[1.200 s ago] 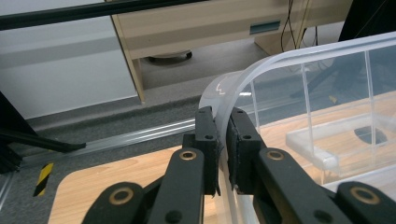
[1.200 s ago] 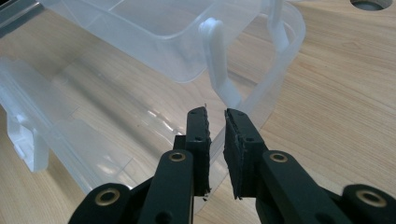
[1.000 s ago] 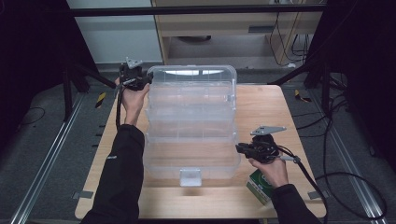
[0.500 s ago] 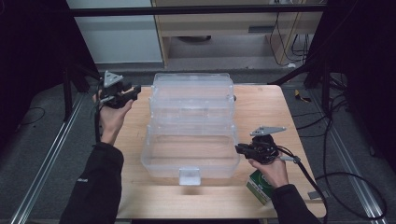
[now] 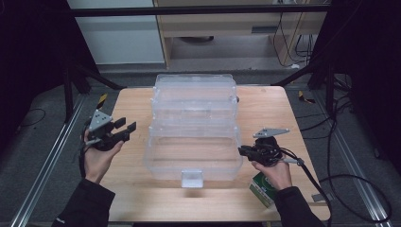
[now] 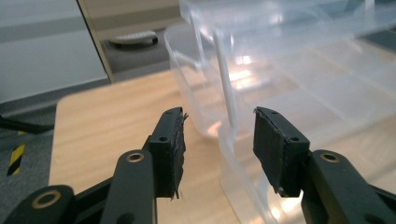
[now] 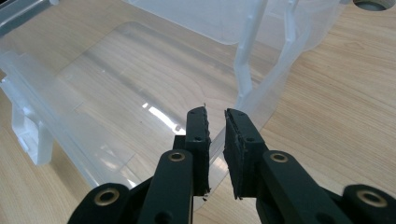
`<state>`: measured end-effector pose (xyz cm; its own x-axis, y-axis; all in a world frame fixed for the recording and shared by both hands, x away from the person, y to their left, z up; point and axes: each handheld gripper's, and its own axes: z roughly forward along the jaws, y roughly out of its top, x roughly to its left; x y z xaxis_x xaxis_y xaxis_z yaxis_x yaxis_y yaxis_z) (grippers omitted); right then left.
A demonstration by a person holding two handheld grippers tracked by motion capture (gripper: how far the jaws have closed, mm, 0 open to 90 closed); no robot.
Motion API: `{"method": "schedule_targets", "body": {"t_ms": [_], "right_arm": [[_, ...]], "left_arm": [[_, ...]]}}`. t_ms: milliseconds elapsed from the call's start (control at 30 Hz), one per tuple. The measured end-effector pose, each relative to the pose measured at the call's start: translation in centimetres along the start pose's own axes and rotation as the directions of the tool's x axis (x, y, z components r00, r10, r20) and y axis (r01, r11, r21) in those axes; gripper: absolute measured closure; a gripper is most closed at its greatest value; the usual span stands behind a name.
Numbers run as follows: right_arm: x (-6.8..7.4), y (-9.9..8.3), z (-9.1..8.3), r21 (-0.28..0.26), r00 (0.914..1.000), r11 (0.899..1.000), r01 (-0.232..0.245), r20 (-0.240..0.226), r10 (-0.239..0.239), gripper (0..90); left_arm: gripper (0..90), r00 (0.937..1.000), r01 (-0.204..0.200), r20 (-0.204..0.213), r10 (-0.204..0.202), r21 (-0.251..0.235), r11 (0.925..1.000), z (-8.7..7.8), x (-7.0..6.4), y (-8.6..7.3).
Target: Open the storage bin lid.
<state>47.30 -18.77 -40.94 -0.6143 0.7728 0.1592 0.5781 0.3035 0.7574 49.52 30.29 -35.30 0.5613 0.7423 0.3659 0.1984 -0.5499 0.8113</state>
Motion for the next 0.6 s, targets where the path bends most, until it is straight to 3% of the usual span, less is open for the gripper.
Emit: {"method": "schedule_targets", "body": {"t_ms": [133,233,467,533,600], "right_arm": [[0.0,0.0,0.0,0.000,1.0000,1.000,-0.001,-0.001,0.001,79.8],[0.0,0.0,0.0,0.004,1.0000,1.000,-0.007,0.000,0.007,79.8],[0.0,0.1,0.0,0.006,1.0000,1.000,0.000,0.002,0.000,79.8],[0.1,0.1,0.0,0.006,1.0000,1.000,-0.001,0.003,0.001,79.8],[0.1,0.1,0.0,0.006,1.0000,1.000,-0.001,0.005,0.001,79.8]], "left_arm": [[53.0,0.9987,-0.035,0.039,0.033,0.053,0.9980,0.6,-1.7,-1.2],[54.6,0.9932,-0.073,0.095,0.067,0.059,0.9956,1.1,-2.3,-1.6],[61.1,0.9843,-0.110,0.147,0.098,0.079,0.9908,1.9,-3.5,-1.9],[62.6,0.9819,-0.136,0.146,0.121,0.097,0.9860,2.2,-3.9,-2.0],[64.2,0.9734,-0.181,0.163,0.161,0.114,0.9769,2.6,-3.8,-2.1]]}}
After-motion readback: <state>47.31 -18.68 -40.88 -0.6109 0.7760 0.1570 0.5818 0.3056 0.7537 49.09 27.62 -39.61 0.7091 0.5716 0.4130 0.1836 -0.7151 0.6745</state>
